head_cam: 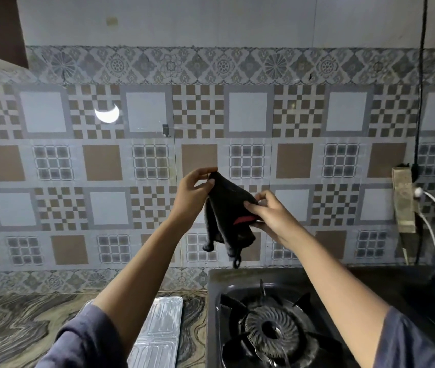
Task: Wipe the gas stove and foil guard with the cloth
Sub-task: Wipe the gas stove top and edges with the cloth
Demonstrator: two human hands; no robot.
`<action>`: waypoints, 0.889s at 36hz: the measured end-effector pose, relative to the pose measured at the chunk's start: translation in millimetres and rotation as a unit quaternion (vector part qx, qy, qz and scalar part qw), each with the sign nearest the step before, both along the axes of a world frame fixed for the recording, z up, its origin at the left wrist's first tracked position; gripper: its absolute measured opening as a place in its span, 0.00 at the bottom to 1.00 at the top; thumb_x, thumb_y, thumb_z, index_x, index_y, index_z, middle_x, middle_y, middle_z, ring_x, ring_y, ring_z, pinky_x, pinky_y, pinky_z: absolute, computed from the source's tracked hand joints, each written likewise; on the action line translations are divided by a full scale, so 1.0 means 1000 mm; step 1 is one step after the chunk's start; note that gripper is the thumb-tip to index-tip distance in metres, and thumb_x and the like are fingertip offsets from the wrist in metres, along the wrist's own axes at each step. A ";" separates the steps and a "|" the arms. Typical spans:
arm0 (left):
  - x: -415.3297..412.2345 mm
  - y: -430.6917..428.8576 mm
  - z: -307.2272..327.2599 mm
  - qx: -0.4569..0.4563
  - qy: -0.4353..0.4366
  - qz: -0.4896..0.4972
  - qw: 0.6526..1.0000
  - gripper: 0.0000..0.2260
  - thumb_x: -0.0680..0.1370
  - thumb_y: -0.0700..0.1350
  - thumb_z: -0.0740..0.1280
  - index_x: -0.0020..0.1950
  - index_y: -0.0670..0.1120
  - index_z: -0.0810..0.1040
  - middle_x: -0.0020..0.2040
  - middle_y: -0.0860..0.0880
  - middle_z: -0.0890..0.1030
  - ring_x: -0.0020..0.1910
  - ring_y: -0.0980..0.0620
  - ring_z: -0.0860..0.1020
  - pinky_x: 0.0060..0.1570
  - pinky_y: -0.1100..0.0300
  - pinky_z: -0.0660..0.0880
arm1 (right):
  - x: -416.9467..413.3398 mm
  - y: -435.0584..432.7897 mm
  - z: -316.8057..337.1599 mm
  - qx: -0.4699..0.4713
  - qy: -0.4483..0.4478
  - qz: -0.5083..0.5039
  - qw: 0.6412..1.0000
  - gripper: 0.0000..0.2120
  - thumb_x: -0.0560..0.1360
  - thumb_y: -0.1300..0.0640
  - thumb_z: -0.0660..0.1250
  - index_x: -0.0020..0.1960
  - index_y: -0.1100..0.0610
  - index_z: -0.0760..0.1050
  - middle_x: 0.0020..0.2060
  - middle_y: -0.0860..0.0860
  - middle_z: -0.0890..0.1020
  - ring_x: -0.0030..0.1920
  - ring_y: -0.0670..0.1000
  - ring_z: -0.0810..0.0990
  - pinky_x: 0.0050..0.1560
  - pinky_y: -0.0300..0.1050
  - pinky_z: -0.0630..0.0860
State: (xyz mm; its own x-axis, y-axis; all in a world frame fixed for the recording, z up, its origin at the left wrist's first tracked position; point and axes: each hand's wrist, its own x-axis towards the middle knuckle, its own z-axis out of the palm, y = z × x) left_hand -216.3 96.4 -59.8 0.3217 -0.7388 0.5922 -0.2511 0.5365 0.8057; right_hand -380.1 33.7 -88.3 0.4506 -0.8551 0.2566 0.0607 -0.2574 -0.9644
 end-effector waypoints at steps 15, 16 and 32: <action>0.011 -0.001 0.001 0.013 0.000 0.025 1.000 0.13 0.78 0.33 0.59 0.61 0.40 0.75 0.55 0.43 0.75 0.50 0.49 0.77 0.57 0.58 0.75 | 0.003 -0.002 0.009 0.075 -0.242 0.016 0.967 0.11 0.70 0.70 0.68 0.44 0.56 0.75 0.39 0.52 0.79 0.40 0.50 0.80 0.44 0.43 0.76; 0.012 -0.002 0.001 0.017 -0.003 0.029 0.999 0.13 0.79 0.33 0.59 0.61 0.40 0.75 0.55 0.43 0.75 0.52 0.49 0.77 0.58 0.56 0.75 | 0.002 -0.004 0.009 0.048 -0.234 0.006 0.971 0.11 0.70 0.70 0.68 0.45 0.56 0.75 0.40 0.51 0.79 0.41 0.50 0.80 0.45 0.41 0.77; 0.013 -0.017 -0.015 0.024 -0.194 0.147 0.970 0.10 0.70 0.42 0.73 0.50 0.46 0.79 0.45 0.48 0.79 0.44 0.49 0.78 0.42 0.62 0.77 | -0.016 -0.028 0.009 -0.296 0.145 -0.170 0.929 0.08 0.74 0.60 0.67 0.53 0.58 0.78 0.50 0.52 0.72 0.50 0.48 0.72 0.52 0.36 0.65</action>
State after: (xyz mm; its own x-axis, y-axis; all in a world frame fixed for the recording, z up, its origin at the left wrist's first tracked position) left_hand -203.3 79.6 -75.0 0.2814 -0.6791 0.6780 -0.6767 0.3605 0.6420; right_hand -396.6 5.8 -79.1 0.3044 -0.7080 0.6373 -0.3605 -0.7049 -0.6109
